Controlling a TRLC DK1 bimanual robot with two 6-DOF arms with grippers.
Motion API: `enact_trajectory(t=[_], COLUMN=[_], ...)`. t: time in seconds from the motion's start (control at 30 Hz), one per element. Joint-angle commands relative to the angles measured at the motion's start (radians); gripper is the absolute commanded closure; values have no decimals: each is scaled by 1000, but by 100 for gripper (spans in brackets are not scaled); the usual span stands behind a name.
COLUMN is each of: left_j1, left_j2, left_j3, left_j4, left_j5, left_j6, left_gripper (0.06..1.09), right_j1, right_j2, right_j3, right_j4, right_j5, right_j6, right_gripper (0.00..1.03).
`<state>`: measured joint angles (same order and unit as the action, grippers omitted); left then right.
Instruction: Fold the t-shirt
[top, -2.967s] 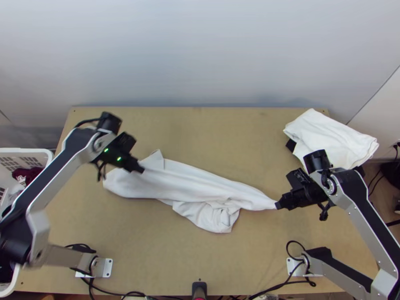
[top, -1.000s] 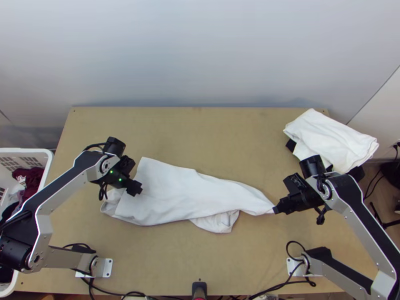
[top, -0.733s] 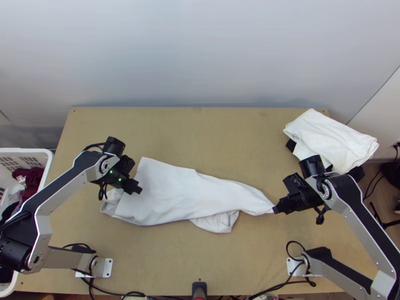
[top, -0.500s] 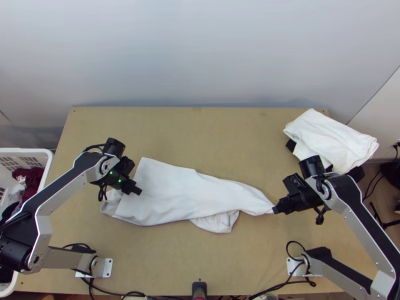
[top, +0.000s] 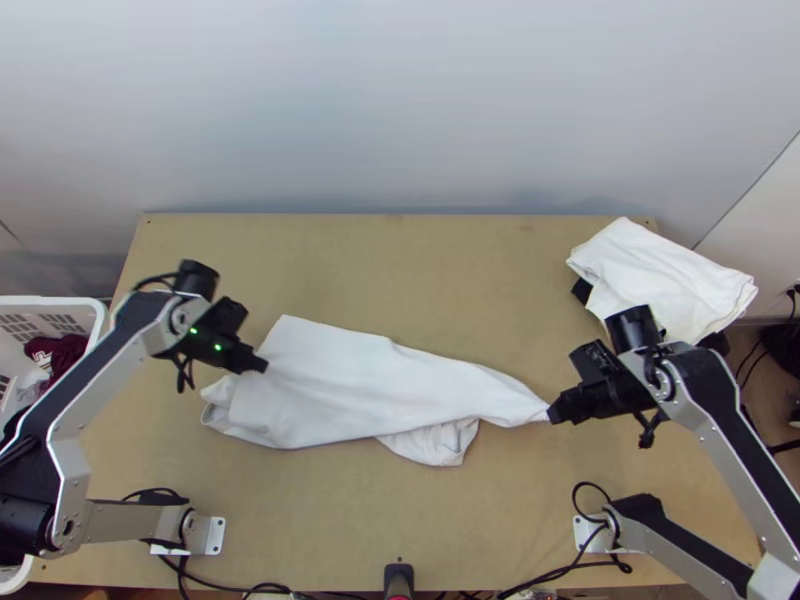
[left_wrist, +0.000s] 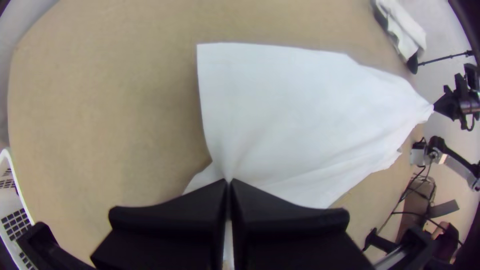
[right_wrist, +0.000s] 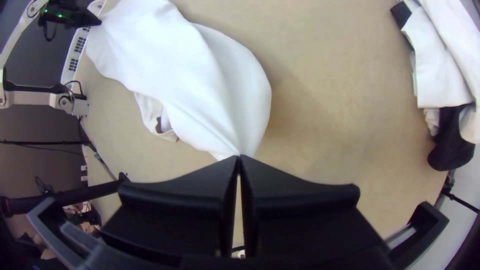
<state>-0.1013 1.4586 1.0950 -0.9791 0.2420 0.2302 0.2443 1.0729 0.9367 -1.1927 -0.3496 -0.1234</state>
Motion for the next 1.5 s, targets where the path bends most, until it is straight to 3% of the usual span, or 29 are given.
enact_trajectory(t=[0.0,0.33,0.53,0.63,0.87,1.17,1.47], left_j1=[107,250,351,396,423,502,555], left_j2=[-38,-103,-127,-139,-188,-222,-400], left_j3=[112,333,450,510,704,1165,1200], left_j4=[-101,-231,-250,-250,-313,-435,-363], left_j5=[141,315,373,405,411,416,388], left_j6=[-40,-138,-196,-241,-259,-292,-339], left_gripper=[104,105,105,105,105,105,105], right_j1=[18,13,12,18,32,7,-8], right_j2=[-33,-74,-73,-74,-79,-31,-27], right_j3=[123,232,370,432,649,1162,1341], right_j4=[-68,-70,-67,-68,-120,-186,-91], right_j5=[-15,-22,-26,-69,-134,-140,-140], right_j6=[1,27,50,56,88,160,222], right_gripper=[100,100,100,100,100,100,100])
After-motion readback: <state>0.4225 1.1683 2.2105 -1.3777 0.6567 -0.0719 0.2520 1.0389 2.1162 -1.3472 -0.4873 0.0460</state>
